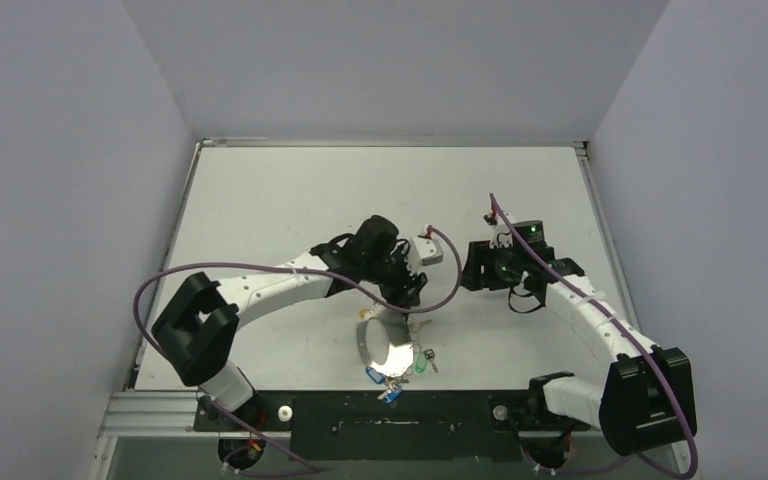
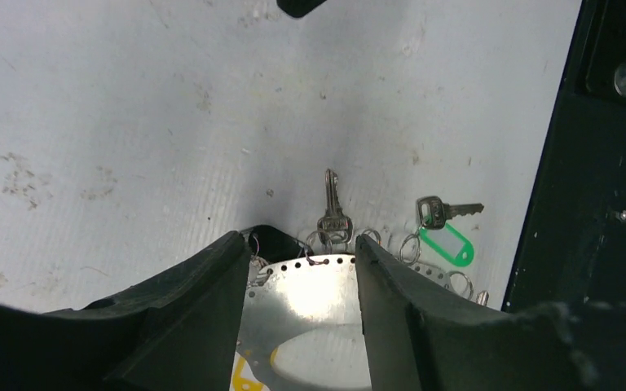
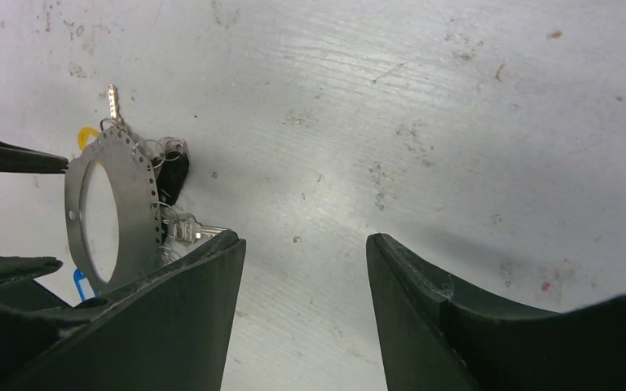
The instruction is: Put the keys on the keyring
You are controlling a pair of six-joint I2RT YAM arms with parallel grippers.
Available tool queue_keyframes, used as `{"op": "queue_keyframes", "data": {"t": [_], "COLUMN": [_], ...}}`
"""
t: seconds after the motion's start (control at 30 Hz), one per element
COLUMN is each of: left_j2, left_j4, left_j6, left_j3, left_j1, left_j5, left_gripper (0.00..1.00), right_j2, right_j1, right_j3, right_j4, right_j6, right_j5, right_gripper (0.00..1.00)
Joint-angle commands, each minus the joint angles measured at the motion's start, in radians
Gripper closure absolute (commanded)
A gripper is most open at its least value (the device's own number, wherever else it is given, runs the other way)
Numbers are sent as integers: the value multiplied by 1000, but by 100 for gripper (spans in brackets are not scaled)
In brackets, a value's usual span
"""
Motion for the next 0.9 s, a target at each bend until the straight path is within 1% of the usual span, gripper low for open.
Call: {"op": "queue_keyframes", "data": {"t": [0.0, 0.13, 0.23, 0.3, 0.5, 0.87], "left_j2": [144, 274, 354, 388, 454, 484], "left_j4": [-465, -601, -669, -687, -696, -637], "left_j6": [58, 40, 26, 26, 28, 29], "left_j3": [194, 335, 425, 465, 511, 513], "left_j1": [5, -5, -24, -41, -78, -96], "left_j5": [34, 1, -44, -67, -110, -175], "left_gripper": [52, 55, 57, 58, 60, 62], "right_j2": [-44, -54, -56, -57, -57, -58], "right_j1": [-21, -32, -35, -38, -44, -43], "right_j3": [-19, -34, -46, -51, -56, -57], "right_j4": [48, 49, 51, 49, 46, 42], "right_j6": [73, 93, 101, 105, 105, 103], "right_j5": [64, 88, 99, 112, 132, 127], "right_gripper": [42, 40, 39, 39, 38, 38]}}
